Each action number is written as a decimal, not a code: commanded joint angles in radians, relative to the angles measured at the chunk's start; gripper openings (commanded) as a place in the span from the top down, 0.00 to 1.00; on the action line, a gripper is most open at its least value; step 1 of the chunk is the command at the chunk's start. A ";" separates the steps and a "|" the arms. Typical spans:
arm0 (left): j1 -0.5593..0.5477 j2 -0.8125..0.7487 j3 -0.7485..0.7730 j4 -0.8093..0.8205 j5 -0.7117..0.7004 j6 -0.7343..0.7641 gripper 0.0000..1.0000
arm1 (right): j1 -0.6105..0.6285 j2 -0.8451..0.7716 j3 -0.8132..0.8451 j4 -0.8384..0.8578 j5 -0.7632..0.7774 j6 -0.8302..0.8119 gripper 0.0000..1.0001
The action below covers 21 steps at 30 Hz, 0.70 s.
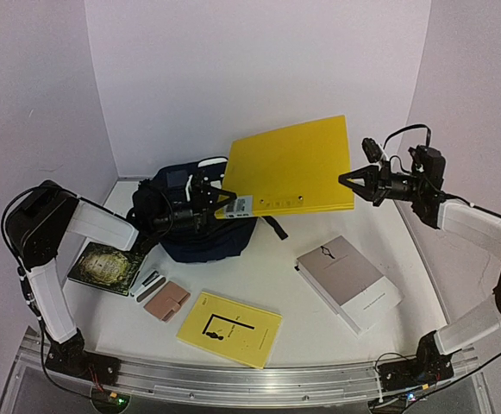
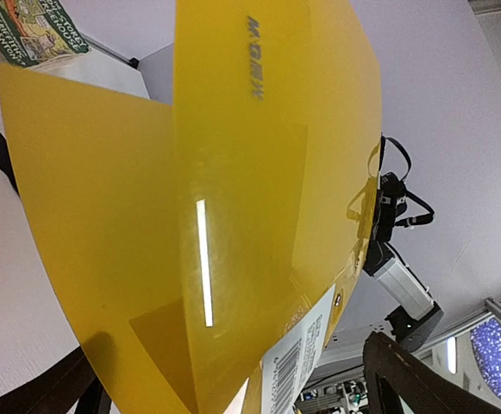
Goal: Pack the student bag
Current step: Pick up the files from the center of the board.
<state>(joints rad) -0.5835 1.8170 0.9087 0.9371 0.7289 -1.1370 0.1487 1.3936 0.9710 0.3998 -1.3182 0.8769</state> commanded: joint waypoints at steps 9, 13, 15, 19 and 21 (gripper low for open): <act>0.003 0.016 -0.011 0.269 0.062 -0.084 0.00 | 0.021 -0.039 0.021 0.060 -0.102 0.020 1.00; 0.002 0.009 -0.021 0.306 0.073 -0.077 0.10 | 0.021 -0.038 0.004 0.059 -0.114 0.019 1.00; 0.004 0.007 -0.023 0.320 0.085 -0.076 0.18 | 0.021 -0.037 -0.003 0.059 -0.119 0.021 1.00; 0.003 0.001 -0.032 0.348 0.102 -0.075 0.34 | 0.021 -0.034 -0.016 0.058 -0.123 0.026 1.00; 0.003 -0.005 -0.031 0.350 0.110 -0.070 0.39 | 0.021 -0.029 -0.024 0.057 -0.122 0.028 1.00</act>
<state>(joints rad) -0.5816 1.8400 0.8751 1.1916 0.7984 -1.2098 0.1587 1.3918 0.9597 0.4032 -1.3968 0.8953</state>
